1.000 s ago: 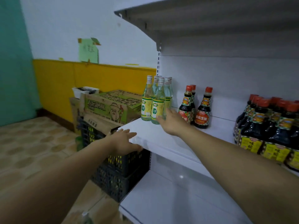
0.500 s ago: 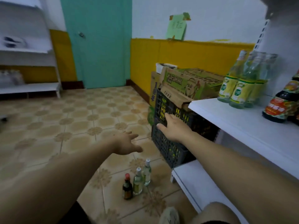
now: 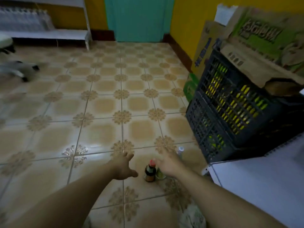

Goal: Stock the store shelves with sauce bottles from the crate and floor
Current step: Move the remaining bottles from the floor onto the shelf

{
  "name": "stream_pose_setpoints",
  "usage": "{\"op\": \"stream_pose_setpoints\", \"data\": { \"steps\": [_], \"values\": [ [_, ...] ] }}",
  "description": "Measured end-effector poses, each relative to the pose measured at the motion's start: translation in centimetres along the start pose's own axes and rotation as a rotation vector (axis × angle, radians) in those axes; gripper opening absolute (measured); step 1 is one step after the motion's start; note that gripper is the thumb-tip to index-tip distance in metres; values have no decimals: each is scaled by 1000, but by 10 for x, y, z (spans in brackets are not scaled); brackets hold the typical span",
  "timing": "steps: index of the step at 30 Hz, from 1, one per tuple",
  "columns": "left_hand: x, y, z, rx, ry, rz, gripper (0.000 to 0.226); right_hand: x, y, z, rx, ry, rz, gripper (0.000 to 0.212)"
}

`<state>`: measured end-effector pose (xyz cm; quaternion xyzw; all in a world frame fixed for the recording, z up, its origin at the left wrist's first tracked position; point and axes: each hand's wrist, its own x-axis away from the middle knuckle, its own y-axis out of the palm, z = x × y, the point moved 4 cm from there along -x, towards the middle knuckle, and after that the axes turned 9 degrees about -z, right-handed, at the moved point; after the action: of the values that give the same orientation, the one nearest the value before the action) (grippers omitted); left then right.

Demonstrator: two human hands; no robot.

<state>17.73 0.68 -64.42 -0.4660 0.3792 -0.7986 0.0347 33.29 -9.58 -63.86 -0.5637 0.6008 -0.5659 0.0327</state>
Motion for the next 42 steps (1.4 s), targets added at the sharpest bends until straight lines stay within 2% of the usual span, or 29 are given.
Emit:
{"op": "stream_pose_setpoints", "data": {
  "steps": [7, 11, 16, 19, 24, 29, 34, 39, 42],
  "values": [
    [-126, 34, -17, 21, -5, -146, 95, -94, 62, 29, -79, 38, -144, 76],
    [-170, 61, -14, 67, 28, -232, 93, -121, 85, 36, -106, 27, -189, 66],
    [-183, 86, -11, 95, 46, -293, 90, -133, 94, 42, -127, 60, -120, 42],
    [-175, 83, -11, 113, 64, -280, 89, -123, 90, 39, -169, 63, -73, 40],
    [-147, 57, -13, 156, 76, -203, 98, -77, 44, 20, -290, -52, 98, 37],
    [-83, 6, 8, 248, 192, -63, 110, -1, -36, -14, -396, -224, 335, 39],
    [12, -52, 42, 495, 448, 129, 111, 91, -118, -59, -519, -408, 647, 39],
    [120, -93, 90, 660, 764, 325, 96, 197, -193, -108, -540, -566, 946, 34],
    [179, -110, 111, 732, 887, 453, 83, 251, -225, -129, -631, -677, 1029, 29]
  ]
}}
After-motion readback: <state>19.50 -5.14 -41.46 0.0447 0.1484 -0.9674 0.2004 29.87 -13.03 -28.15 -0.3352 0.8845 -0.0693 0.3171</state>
